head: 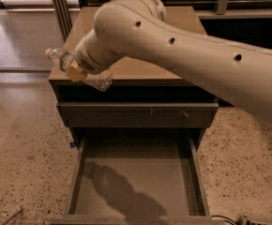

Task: Pick water bottle from middle drawer and place on counter

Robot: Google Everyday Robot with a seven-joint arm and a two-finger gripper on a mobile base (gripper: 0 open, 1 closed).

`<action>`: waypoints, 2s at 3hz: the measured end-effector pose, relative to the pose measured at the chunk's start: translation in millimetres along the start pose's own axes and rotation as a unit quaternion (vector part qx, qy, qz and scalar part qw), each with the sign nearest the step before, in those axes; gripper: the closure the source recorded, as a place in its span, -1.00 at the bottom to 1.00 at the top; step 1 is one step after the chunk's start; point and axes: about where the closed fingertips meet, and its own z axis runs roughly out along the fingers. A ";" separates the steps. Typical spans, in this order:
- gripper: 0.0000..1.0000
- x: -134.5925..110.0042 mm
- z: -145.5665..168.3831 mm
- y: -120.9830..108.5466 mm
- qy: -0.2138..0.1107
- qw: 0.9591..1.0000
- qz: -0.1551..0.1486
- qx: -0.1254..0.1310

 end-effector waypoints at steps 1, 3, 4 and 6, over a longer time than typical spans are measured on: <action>1.00 -62.5 -39.3 -34.1 0.003 0.998 -0.050 0.032; 1.00 -22.4 3.0 -152.7 0.073 0.996 -0.036 0.032; 1.00 -5.7 9.5 -212.3 0.051 0.997 0.001 0.054; 1.00 43.4 -2.7 -258.9 -0.058 0.991 0.079 0.089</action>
Offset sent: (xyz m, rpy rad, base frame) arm 0.2005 -0.0604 0.2092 -0.0369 -0.1916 -0.1180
